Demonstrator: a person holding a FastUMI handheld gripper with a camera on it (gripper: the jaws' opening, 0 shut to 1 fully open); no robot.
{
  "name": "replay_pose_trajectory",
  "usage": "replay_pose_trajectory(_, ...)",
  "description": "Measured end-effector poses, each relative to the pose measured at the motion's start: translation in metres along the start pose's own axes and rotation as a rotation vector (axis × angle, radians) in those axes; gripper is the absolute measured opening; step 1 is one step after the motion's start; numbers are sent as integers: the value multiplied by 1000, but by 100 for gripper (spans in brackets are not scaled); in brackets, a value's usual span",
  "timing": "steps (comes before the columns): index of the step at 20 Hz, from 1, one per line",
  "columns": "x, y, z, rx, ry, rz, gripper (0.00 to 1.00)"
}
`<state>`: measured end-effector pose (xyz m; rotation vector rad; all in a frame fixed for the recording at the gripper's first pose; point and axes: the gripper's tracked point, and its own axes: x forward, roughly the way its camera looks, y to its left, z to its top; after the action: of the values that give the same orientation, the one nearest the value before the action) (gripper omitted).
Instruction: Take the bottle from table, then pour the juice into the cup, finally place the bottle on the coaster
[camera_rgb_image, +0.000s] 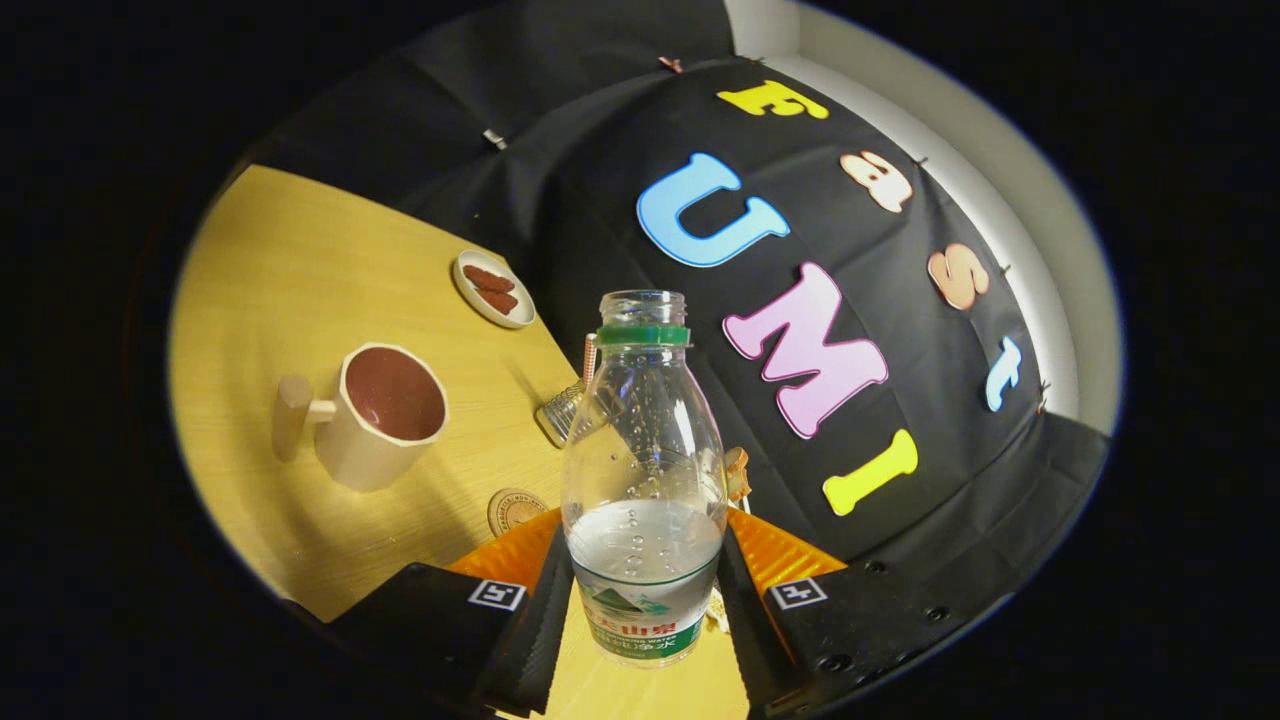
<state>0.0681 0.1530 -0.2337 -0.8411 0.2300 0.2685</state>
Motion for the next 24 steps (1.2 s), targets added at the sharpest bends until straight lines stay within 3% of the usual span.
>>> replay_pose_trajectory(6,12,15,-5,-233,45,29,73)
replay_pose_trajectory(24,23,32,-11,-581,95,79,73)
